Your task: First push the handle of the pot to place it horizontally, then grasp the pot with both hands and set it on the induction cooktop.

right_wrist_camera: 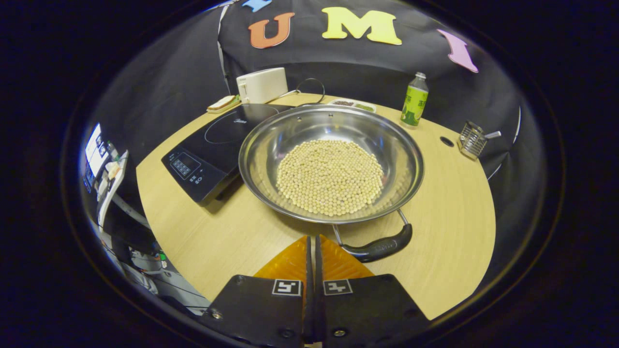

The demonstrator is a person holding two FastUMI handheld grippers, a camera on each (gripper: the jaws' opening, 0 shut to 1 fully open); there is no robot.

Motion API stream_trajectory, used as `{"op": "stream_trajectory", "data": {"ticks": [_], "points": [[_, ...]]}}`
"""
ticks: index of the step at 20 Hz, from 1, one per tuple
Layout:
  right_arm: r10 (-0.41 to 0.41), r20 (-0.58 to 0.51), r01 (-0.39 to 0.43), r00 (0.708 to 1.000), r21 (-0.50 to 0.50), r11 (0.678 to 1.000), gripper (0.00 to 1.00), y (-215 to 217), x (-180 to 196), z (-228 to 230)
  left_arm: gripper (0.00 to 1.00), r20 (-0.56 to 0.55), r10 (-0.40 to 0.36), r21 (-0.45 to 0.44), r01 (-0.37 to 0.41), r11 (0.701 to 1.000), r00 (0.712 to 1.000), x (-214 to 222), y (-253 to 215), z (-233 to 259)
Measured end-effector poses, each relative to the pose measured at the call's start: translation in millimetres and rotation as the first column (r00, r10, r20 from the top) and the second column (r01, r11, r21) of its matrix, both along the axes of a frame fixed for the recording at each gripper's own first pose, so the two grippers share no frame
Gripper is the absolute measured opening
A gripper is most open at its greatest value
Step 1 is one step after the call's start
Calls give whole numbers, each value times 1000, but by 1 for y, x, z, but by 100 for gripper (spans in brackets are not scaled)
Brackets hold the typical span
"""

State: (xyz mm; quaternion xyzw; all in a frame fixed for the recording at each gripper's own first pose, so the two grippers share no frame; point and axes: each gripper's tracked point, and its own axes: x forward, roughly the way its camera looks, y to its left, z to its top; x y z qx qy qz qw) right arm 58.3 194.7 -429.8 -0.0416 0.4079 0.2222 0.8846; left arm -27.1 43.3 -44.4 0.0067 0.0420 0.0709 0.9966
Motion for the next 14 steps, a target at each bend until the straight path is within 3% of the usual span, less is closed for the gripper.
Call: {"op": "stream_trajectory", "data": {"ticks": [14], "points": [[-18, -9, 19, 1000, 29, 999, 4, -40, 14, 1, 97, -30, 33, 1, -33, 999, 999, 14, -22, -7]]}}
